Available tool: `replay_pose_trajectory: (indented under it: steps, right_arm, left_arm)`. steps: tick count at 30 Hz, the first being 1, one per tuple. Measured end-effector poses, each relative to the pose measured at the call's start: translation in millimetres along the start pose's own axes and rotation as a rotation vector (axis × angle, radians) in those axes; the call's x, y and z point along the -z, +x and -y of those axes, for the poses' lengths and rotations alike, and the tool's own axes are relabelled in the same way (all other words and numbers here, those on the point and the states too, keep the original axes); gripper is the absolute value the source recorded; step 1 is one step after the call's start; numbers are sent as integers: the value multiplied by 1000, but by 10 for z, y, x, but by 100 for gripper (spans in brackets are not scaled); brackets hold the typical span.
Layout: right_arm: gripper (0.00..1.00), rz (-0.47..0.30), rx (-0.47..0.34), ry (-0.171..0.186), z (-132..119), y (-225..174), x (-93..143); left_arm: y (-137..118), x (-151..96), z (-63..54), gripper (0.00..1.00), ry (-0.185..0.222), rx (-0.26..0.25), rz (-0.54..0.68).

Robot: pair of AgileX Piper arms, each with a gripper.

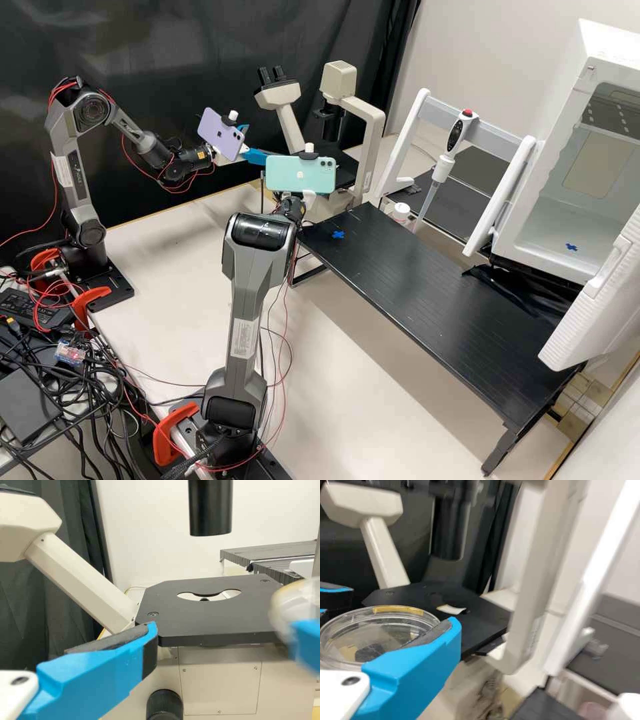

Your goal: Move the petri dish to the bench

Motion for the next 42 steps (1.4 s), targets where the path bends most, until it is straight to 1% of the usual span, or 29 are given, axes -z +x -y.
replay_pose_trajectory:
  steps: [1, 2, 4, 8, 10, 14, 17, 20, 24, 25, 30, 33, 39, 42]
  right_arm:
    - [0, -1, -11, -2, -25, -76, -28]
    - [0, -5, -40, -4, -74, -152, -67]
    - [0, -2, -77, 2, -139, -301, -152]
    - [0, 19, -124, 6, -198, -532, -305]
    - [0, 37, -131, 4, -186, -648, -398]
    - [0, 78, -109, 4, -110, -849, -565]
    - [0, 117, -96, 21, -41, -966, -679]
    - [0, 151, -84, 28, 14, -1060, -769]
    - [0, 153, -97, 30, 42, -1108, -819]
    - [100, 150, -100, 32, 46, -1112, -821]
    - [100, 142, -112, 42, 66, -1110, -849]
    - [100, 145, -109, 41, 74, -1107, -863]
    - [100, 134, -113, 23, 77, -1188, -898]
    - [100, 122, -119, 11, 34, -1315, -895]
  left_arm:
    - [0, 0, 0, 100, 0, 0, 0]
    - [0, 0, 0, 100, 0, 0, 0]
    - [0, 0, 0, 100, 0, 0, 0]
    - [0, 0, 0, 100, 0, 0, 0]
    - [0, 0, 0, 100, 0, 0, 0]
    - [0, 0, 0, 100, 0, 0, 0]
    - [0, 0, 0, 100, 0, 0, 0]
    - [0, 0, 0, 100, 0, 0, 0]
    - [0, 0, 0, 100, 0, 0, 0]
    - [0, 0, 0, 100, 0, 0, 0]
    - [0, 0, 0, 100, 0, 0, 0]
    - [0, 0, 0, 100, 0, 0, 0]
    - [0, 0, 0, 100, 0, 0, 0]
    - [0, 0, 0, 100, 0, 0, 0]
